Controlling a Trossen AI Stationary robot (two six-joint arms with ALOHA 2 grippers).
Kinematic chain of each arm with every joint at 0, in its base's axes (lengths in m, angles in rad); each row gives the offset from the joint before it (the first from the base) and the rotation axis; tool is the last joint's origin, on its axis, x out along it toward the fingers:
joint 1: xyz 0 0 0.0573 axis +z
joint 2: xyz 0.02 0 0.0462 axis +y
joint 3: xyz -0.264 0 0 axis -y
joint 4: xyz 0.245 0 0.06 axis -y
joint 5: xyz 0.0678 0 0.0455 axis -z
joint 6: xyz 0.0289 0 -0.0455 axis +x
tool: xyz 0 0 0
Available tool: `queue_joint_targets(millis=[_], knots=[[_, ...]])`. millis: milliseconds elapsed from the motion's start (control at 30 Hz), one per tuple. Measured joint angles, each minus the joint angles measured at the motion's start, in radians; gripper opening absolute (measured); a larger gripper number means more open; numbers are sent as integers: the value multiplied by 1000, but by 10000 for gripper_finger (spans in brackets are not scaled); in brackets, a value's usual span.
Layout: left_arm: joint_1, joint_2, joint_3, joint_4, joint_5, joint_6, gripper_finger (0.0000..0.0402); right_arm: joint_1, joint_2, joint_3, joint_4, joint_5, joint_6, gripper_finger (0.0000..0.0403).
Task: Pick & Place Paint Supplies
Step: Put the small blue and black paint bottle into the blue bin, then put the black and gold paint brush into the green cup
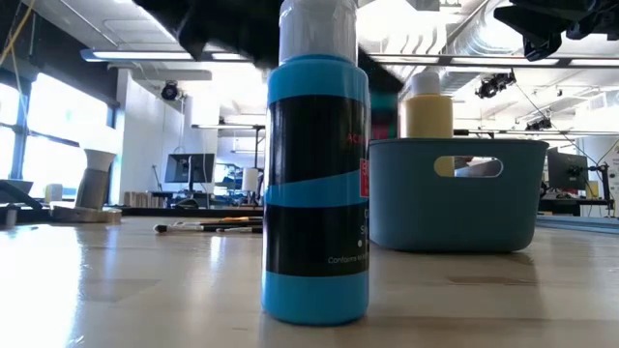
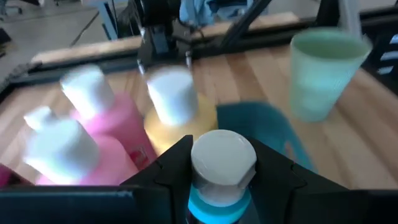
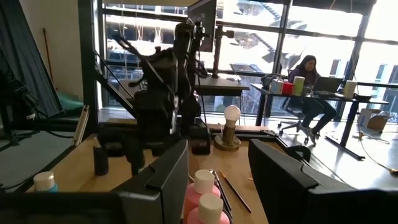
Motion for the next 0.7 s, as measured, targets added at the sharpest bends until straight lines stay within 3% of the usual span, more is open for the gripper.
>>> queue_joint_targets(millis=[233,500,700], knots=[[0,31,0,30,-4,2,115,0,0,0,-1,0,-6,162],[20,32,0,-6,-17,-4,135,0,0,0,-1,0,-13,162],[37,55,-2,-2,-1,-21,102,0,0,0,-1,0,-13,162]])
